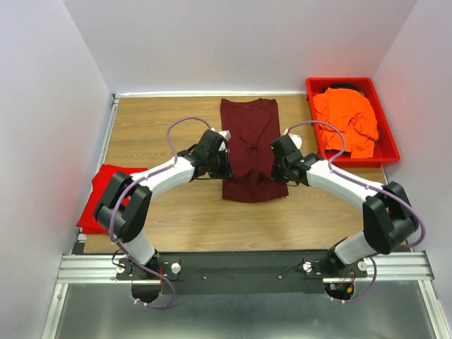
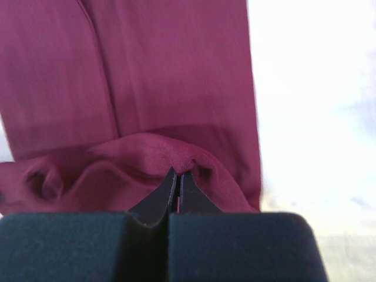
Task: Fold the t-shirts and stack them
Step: Fold the tshirt
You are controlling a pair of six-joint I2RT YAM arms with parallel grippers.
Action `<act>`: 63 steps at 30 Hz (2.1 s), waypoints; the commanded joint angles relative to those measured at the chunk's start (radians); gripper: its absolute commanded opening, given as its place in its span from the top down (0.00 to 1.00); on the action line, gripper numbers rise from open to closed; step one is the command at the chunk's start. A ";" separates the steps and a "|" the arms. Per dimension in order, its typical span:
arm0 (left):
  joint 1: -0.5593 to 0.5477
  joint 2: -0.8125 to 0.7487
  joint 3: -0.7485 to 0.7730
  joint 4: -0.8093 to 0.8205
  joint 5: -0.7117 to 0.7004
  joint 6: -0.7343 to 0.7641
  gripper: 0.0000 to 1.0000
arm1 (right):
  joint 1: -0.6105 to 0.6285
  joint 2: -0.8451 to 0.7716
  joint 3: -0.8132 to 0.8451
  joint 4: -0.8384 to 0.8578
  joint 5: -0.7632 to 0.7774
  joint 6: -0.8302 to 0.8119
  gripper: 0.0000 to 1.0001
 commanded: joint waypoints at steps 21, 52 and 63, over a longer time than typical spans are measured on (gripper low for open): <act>0.110 0.206 0.204 0.073 0.003 -0.003 1.00 | -0.148 0.253 0.187 0.242 0.005 -0.048 0.99; 0.184 0.339 0.371 0.059 0.038 -0.001 1.00 | -0.247 0.372 0.287 0.284 -0.124 -0.025 1.00; 0.226 0.266 0.400 0.040 0.006 0.069 0.38 | -0.271 0.311 0.316 0.281 -0.136 -0.065 0.32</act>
